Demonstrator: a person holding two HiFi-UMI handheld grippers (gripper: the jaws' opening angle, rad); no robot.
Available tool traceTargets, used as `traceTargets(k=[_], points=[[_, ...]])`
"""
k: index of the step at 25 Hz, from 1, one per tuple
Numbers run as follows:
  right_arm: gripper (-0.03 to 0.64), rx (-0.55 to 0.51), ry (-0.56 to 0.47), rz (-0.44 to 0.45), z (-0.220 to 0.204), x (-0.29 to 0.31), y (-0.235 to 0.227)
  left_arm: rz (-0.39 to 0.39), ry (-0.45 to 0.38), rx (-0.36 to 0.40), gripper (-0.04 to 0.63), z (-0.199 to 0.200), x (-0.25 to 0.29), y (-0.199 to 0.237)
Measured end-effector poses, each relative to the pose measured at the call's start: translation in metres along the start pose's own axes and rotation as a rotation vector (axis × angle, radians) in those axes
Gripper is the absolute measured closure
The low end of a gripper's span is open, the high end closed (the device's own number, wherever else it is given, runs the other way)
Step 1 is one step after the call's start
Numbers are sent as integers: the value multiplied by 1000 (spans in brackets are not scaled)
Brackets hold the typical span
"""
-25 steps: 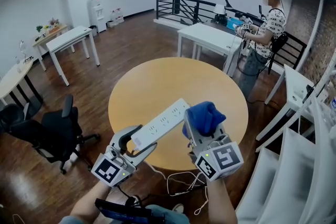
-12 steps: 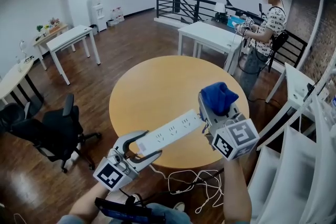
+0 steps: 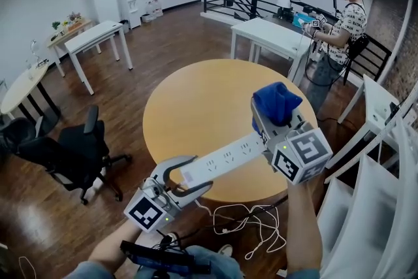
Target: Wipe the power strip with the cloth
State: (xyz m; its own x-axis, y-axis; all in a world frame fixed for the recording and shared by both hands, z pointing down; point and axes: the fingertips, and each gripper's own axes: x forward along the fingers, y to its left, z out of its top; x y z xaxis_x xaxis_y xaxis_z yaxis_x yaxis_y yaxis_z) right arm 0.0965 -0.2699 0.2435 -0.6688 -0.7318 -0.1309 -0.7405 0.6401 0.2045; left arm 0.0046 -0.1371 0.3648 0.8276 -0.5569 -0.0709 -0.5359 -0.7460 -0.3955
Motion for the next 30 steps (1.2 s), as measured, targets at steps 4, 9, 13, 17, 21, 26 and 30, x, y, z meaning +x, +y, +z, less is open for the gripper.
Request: traceTargets(k=[4, 9, 13, 17, 21, 26, 30], points=[[562, -9, 4, -12, -6, -7, 2, 34, 27, -36, 316, -9, -3, 11], [561, -4, -14, -51, -15, -17, 5, 51, 38, -50, 316, -18, 1, 16], [563, 2, -25, -79, -20, -27, 9, 74, 31, -78, 316, -24, 3, 20], [562, 33, -42, -106, -24, -36, 15, 114, 39, -116, 316, -29, 3, 30], [563, 65, -52, -110, -32, -35, 21, 112, 37, -113, 316, -29, 8, 31], [562, 82, -63, -127, -34, -37, 22, 141, 56, -147, 316, -43, 8, 35], [563, 112, -73, -143, -48, -43, 29, 171, 106, -212, 316, -76, 11, 34]])
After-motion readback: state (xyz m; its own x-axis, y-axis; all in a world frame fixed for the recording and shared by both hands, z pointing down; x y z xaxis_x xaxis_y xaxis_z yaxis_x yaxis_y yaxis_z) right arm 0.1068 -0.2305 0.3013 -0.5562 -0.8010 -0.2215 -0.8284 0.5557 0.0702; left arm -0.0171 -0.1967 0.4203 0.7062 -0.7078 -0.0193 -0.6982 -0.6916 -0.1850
